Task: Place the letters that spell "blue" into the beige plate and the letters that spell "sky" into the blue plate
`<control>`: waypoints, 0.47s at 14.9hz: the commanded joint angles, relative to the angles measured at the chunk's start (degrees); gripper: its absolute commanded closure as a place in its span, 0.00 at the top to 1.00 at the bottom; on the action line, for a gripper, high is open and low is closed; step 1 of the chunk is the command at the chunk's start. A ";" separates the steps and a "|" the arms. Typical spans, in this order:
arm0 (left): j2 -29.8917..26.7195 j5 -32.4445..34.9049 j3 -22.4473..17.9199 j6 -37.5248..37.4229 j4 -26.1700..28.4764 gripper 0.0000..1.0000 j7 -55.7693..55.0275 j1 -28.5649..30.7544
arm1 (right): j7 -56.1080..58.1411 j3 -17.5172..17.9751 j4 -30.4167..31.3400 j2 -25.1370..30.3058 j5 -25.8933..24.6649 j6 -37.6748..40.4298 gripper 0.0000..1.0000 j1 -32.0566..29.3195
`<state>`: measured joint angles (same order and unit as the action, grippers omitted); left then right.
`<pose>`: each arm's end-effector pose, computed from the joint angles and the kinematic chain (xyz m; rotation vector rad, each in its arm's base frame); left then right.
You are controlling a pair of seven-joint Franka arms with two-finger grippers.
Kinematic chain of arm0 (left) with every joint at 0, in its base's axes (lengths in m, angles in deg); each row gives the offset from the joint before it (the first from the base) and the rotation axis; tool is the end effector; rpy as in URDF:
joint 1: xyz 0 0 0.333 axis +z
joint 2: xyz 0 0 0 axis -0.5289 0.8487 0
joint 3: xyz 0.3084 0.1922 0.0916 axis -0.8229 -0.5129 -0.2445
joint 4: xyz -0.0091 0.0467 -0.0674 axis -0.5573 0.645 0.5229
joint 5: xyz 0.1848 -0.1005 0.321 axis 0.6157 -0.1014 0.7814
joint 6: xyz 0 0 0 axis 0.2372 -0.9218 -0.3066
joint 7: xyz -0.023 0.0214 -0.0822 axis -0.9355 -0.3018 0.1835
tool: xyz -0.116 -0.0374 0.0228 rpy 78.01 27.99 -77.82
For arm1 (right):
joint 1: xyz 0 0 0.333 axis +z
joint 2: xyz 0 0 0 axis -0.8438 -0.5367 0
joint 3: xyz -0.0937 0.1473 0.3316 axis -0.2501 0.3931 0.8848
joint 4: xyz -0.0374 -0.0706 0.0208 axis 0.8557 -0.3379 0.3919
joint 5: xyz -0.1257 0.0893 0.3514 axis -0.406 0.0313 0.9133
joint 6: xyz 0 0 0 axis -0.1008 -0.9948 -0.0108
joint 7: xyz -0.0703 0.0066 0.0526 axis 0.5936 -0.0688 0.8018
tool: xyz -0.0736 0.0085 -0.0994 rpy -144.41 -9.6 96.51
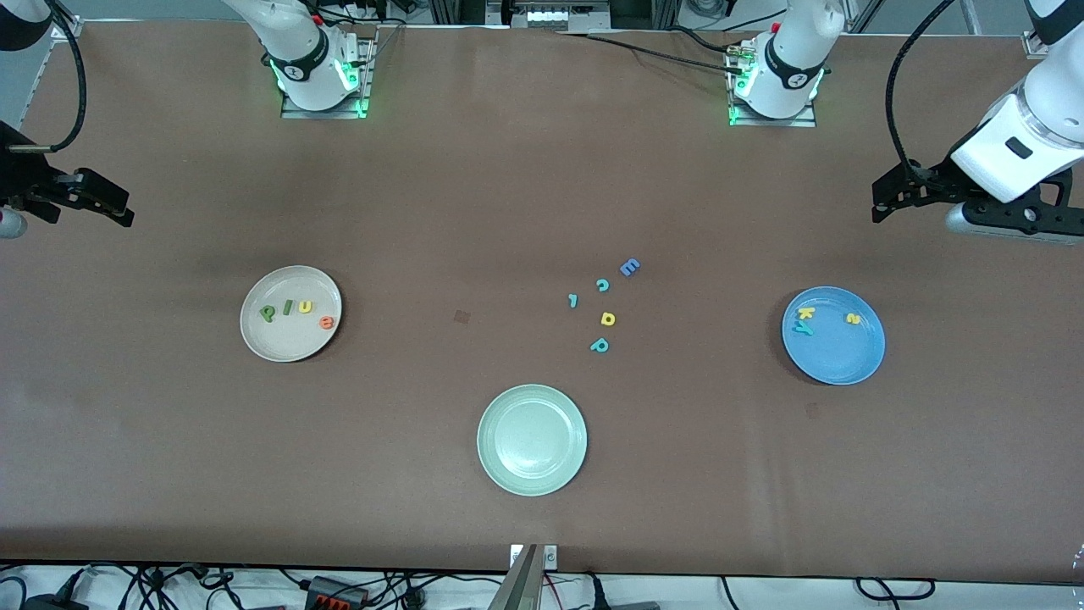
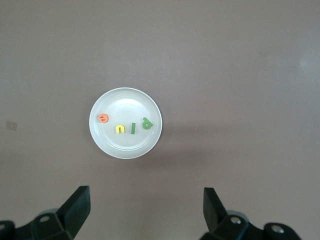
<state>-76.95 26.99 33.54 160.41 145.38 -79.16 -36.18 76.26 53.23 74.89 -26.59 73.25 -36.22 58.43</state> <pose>0.5403 -0.0499 0.6376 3.1297 -0.1535 -0.0111 0.5444 -0.0354 0.6257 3.0987 -0.0384 0.0092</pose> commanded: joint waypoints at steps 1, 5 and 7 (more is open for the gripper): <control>-0.31 1.03 0.32 -1.22 -0.85 1.00 0.21 -0.06 | 1.20 0.00 0.85 0.67 0.08 -0.10 1.00 -0.01; 0.04 1.03 0.41 -1.13 -1.64 1.00 0.12 -0.32 | 1.29 0.09 0.94 0.58 -0.01 0.09 1.00 0.16; -0.04 1.03 0.32 -1.30 -1.56 1.00 0.21 -0.06 | 1.29 0.09 0.85 0.67 -0.19 -0.01 1.00 0.16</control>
<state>-76.95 26.99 33.72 160.40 144.94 -79.16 -36.31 76.80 53.23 75.13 -26.64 73.25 -36.14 58.46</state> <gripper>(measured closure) 0.000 0.000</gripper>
